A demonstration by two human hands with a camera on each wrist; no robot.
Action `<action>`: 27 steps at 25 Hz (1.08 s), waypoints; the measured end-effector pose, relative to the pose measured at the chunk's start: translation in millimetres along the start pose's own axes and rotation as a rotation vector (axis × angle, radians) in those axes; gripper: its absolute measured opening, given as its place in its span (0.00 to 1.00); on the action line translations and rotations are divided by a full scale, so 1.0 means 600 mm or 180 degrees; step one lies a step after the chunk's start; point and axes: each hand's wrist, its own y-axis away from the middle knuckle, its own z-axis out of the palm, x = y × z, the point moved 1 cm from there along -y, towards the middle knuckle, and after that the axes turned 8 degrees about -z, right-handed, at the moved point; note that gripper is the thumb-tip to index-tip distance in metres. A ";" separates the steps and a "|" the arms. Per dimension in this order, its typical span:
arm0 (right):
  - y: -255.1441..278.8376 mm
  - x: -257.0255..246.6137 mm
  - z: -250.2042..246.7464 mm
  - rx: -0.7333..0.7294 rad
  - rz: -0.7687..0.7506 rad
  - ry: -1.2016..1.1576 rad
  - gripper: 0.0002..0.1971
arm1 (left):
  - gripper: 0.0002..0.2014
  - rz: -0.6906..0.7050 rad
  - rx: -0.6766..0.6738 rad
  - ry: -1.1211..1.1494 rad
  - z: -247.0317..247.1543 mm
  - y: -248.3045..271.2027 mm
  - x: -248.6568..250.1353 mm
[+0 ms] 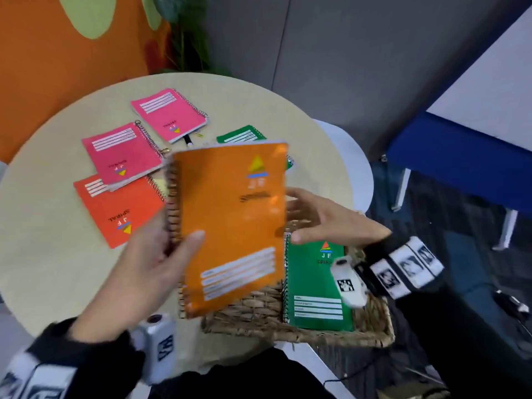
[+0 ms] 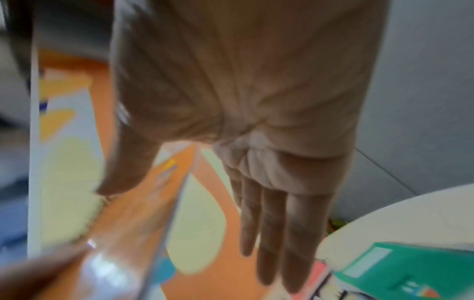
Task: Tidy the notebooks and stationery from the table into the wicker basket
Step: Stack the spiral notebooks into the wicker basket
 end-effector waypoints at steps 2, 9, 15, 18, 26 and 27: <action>0.049 -0.029 0.016 0.0636 -0.0230 -0.0677 0.26 | 0.18 -0.0150 -0.0655 0.0178 0.041 -0.020 0.005; 0.139 0.139 0.020 0.1561 0.1069 -0.0647 0.14 | 0.24 -0.0571 -0.0448 -0.1847 -0.024 -0.116 -0.135; 0.099 0.206 0.013 0.0675 0.2736 0.1996 0.09 | 0.20 -0.0691 0.0065 -0.3134 -0.189 -0.205 -0.195; 0.081 0.189 0.023 0.0444 0.3079 0.2063 0.16 | 0.20 -0.0935 0.0371 -0.3162 -0.233 -0.263 -0.214; 0.035 0.157 0.035 -0.0473 0.3131 0.2584 0.20 | 0.41 -0.1572 -0.0057 -0.3750 -0.225 -0.424 -0.284; 0.010 0.124 0.028 -0.0397 0.3059 0.2537 0.14 | 0.43 -0.1556 -0.0102 -0.3844 -0.225 -0.433 -0.296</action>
